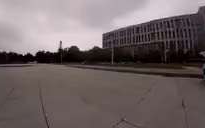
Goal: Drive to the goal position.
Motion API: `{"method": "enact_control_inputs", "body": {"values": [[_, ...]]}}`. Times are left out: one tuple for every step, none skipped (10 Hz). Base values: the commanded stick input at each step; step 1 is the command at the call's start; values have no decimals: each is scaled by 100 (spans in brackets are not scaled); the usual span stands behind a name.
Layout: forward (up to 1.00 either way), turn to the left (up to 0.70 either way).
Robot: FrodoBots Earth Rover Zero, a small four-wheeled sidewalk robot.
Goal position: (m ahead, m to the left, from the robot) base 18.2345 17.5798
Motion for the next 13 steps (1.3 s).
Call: {"method": "enact_control_inputs", "body": {"values": [[70, 0], [70, 0], [70, 0], [70, 0], [70, 0], [70, 0], [70, 0], [70, 0], [70, 0], [70, 0], [70, 0], [70, 0], [70, 0]]}}
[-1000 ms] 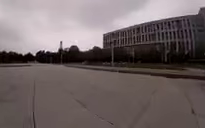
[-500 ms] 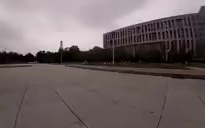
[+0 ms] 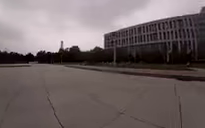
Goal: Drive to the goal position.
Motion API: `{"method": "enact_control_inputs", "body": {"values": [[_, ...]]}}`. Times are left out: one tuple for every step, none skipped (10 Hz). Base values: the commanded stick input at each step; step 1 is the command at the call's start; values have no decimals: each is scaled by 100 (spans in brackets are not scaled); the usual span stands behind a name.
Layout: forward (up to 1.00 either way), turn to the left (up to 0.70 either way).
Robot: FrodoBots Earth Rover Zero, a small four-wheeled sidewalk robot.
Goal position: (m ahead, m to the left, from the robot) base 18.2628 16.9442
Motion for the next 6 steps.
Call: {"method": "enact_control_inputs", "body": {"values": [[70, 0], [70, 0], [70, 0], [70, 0], [70, 0], [70, 0]]}}
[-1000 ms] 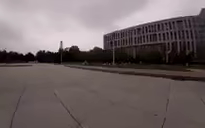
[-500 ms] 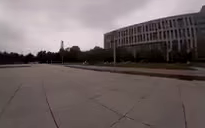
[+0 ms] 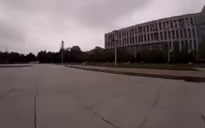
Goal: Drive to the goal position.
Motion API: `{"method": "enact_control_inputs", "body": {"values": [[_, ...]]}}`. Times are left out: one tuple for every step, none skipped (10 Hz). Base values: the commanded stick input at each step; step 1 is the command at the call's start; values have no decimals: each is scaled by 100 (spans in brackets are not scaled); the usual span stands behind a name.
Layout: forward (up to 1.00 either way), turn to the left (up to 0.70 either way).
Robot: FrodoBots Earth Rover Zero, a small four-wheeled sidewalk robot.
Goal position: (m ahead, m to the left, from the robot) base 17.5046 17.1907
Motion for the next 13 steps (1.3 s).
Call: {"method": "enact_control_inputs", "body": {"values": [[70, 0], [70, 0], [70, 0], [70, 0], [70, 0], [70, 0], [70, 0], [70, 0], [70, 0], [70, 0], [70, 0], [70, 0], [70, 0]]}}
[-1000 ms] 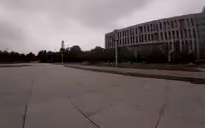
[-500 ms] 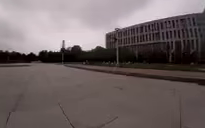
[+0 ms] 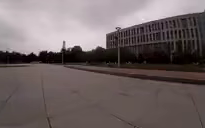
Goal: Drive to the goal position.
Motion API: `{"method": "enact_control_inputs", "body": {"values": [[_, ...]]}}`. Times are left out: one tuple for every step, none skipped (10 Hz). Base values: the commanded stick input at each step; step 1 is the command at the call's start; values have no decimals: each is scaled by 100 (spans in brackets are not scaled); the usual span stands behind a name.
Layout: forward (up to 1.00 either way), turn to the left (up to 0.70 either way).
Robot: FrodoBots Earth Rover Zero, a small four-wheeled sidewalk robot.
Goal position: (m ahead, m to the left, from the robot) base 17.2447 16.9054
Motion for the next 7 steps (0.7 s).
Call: {"method": "enact_control_inputs", "body": {"values": [[70, 0], [70, 0], [70, 0], [70, 0], [70, 0], [70, 0], [70, 0]]}}
